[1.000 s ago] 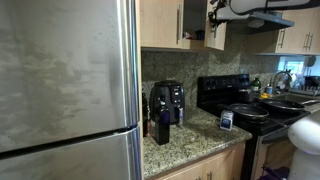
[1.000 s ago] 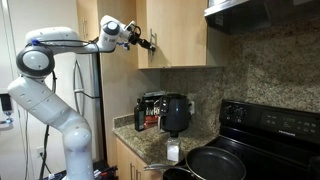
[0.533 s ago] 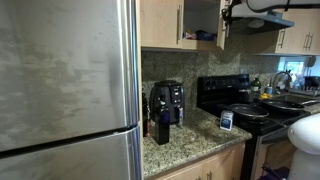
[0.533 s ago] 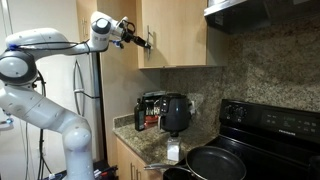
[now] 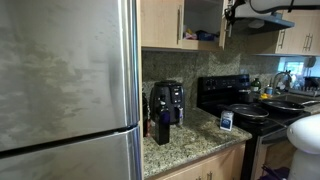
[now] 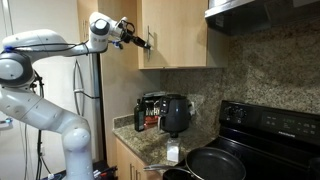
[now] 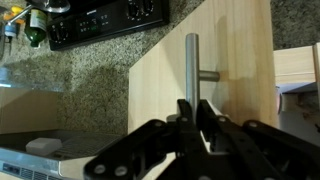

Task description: Open the right cabinet door

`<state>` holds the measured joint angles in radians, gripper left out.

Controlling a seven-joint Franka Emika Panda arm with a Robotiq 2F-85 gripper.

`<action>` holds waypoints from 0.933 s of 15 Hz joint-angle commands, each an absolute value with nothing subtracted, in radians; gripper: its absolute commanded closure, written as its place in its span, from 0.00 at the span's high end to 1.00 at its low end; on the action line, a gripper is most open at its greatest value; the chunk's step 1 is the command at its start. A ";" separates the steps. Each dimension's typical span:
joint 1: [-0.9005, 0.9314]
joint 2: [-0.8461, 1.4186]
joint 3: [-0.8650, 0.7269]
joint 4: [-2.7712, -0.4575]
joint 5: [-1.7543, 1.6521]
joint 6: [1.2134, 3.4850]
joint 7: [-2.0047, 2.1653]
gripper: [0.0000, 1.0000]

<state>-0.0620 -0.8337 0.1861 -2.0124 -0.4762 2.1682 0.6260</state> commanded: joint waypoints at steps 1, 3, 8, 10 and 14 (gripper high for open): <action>-0.174 -0.910 0.110 -2.084 -0.530 2.233 0.506 0.04; -0.182 -0.960 0.094 -2.108 -0.512 2.239 0.474 0.04; -0.235 -1.087 -0.005 -2.159 -0.522 2.250 0.341 0.04; -0.304 -1.104 -0.089 -2.159 -0.577 2.279 0.282 0.04; -0.447 -1.063 -0.250 -2.159 -0.721 2.366 0.231 0.04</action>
<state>-0.3413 -1.1015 -0.1902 -2.1417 -0.6505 2.3015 0.2548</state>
